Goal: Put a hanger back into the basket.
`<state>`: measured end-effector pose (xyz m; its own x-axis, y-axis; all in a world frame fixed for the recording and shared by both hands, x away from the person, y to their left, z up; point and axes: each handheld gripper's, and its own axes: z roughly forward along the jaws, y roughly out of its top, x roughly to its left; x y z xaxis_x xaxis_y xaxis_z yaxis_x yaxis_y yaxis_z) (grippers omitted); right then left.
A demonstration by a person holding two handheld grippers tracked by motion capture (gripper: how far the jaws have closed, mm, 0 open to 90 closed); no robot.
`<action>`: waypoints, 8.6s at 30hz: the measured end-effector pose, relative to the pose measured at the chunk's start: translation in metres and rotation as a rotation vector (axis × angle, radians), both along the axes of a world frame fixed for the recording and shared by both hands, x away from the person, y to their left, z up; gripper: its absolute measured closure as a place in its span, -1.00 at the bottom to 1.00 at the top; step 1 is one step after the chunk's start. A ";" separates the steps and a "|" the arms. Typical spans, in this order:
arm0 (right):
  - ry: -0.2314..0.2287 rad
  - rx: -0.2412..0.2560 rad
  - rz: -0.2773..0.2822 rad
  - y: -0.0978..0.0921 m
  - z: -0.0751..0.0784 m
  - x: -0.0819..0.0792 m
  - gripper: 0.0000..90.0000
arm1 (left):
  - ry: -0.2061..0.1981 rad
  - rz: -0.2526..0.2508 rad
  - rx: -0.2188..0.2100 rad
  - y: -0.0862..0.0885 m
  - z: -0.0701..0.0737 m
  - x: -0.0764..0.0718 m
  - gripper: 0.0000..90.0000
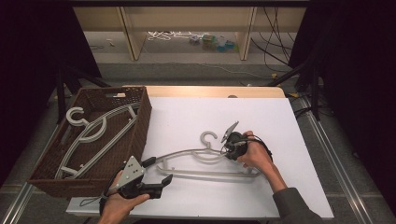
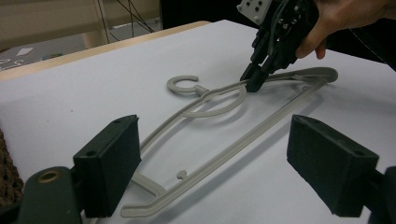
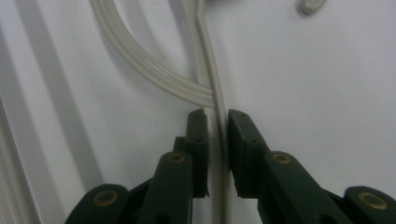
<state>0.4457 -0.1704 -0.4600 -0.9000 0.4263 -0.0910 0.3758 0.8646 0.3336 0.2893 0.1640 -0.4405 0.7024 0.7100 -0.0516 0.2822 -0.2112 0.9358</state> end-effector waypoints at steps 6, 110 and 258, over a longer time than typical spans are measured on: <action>-0.034 -0.015 0.072 0.001 0.001 -0.004 0.82 | 0.014 0.006 -0.018 0.000 0.000 0.000 -0.61; -0.460 0.371 -0.080 -0.032 0.098 -0.069 -0.36 | -0.020 -0.238 0.458 -0.099 0.046 0.086 0.83; -0.498 0.699 -0.292 -0.057 0.039 -0.130 -0.63 | 0.139 0.410 0.451 0.212 0.094 0.122 0.83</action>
